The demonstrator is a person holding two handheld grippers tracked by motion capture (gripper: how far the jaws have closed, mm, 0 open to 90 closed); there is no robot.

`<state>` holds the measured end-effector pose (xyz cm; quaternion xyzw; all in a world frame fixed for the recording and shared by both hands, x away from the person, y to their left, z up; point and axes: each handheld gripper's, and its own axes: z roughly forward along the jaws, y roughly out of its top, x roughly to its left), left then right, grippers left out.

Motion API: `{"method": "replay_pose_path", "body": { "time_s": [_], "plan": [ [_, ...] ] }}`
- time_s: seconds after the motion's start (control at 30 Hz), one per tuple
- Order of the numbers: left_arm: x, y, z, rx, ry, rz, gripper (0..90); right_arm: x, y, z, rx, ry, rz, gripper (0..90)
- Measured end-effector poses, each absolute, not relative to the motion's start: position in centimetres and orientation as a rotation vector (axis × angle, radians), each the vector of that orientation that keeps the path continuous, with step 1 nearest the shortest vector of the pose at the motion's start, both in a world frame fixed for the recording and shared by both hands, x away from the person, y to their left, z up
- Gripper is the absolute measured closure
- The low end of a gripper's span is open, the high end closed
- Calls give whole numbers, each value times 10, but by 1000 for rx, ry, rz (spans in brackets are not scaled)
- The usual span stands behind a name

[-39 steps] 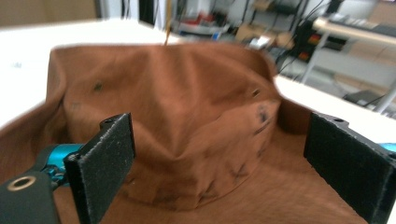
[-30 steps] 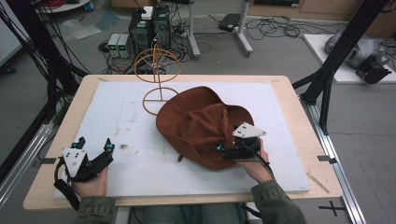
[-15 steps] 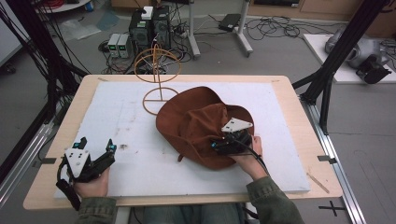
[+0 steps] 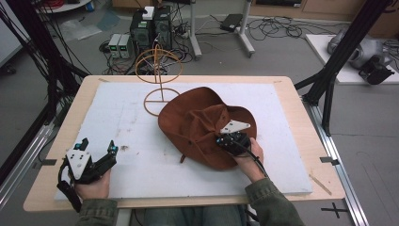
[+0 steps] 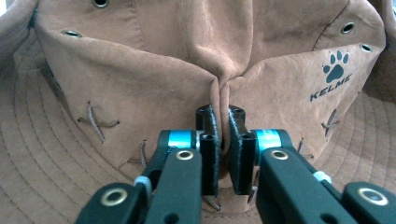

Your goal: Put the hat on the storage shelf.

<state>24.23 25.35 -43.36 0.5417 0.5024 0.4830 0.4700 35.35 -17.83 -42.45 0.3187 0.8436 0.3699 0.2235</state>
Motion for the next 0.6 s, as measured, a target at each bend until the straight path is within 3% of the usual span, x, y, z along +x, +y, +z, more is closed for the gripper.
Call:
{"method": "replay_pose_path", "body": {
  "time_s": [0.6],
  "plan": [
    [241, 256, -431, 1307, 1229, 1185, 178, 333, -202, -409, 910, 2147, 1114, 882]
  ]
}}
